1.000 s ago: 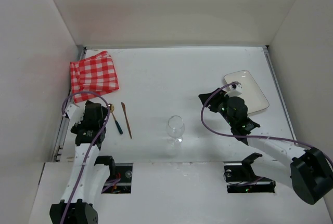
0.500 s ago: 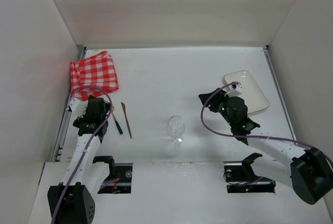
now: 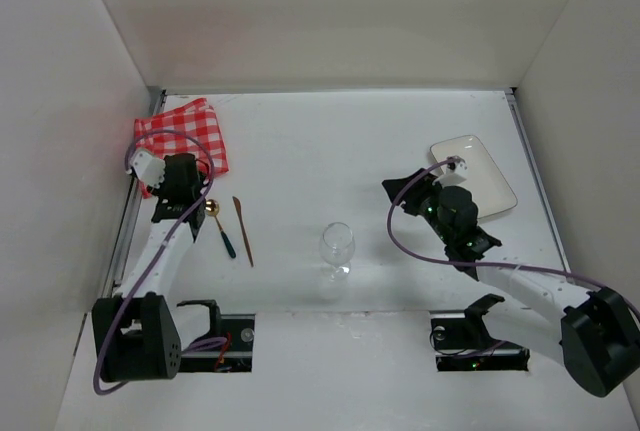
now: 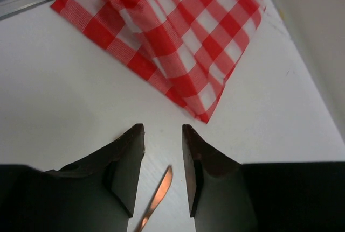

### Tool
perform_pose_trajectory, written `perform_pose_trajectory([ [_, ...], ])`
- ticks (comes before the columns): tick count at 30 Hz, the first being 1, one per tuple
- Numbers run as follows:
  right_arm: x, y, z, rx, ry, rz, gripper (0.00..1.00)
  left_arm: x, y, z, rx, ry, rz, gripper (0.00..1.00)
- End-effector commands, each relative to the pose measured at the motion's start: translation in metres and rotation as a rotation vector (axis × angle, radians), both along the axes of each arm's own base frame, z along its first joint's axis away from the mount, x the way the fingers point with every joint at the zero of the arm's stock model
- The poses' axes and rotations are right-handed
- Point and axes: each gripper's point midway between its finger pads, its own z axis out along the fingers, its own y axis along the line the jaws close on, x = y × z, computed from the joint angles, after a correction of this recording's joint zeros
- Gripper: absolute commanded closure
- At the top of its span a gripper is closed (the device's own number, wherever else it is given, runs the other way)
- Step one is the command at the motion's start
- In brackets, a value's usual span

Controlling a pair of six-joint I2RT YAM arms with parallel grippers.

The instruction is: Set the dinner table for one person

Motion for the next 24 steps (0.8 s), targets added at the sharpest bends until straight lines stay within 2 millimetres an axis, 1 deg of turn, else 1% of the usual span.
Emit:
perform_pose_trajectory([
  [1, 0.003, 0.003, 0.03, 0.045, -0.085, 0.001, 0.4, 0.031, 0.009, 0.03, -0.017, -0.108, 0.02, 0.59],
  [3, 0.004, 0.003, 0.028, 0.044, -0.079, 0.002, 0.4, 0.043, 0.018, 0.026, -0.031, -0.089, 0.033, 0.48],
  [5, 0.004, 0.004, 0.028, 0.043, -0.077, 0.003, 0.4, 0.052, 0.027, 0.022, -0.052, -0.074, 0.043, 0.44],
  [8, 0.005, 0.005, 0.027, 0.039, -0.074, 0.004, 0.4, 0.055, 0.043, 0.019, -0.091, -0.077, 0.088, 0.4],
  [11, 0.005, 0.004, 0.028, 0.041, -0.076, 0.004, 0.4, 0.056, 0.059, 0.011, -0.113, -0.052, 0.134, 0.4],
  [15, 0.005, 0.004, 0.028, 0.042, -0.078, 0.004, 0.39, 0.057, 0.08, -0.009, -0.174, -0.035, 0.199, 0.42],
  [17, 0.006, 0.005, 0.027, 0.041, -0.073, 0.005, 0.39, 0.063, 0.084, -0.014, -0.195, -0.032, 0.199, 0.43],
  [21, 0.006, 0.008, 0.027, 0.037, -0.073, 0.018, 0.39, 0.08, 0.083, -0.021, -0.196, -0.004, 0.151, 0.43],
  [24, 0.004, 0.014, 0.028, 0.037, -0.074, 0.042, 0.4, 0.087, 0.086, -0.028, -0.181, 0.024, 0.138, 0.46],
])
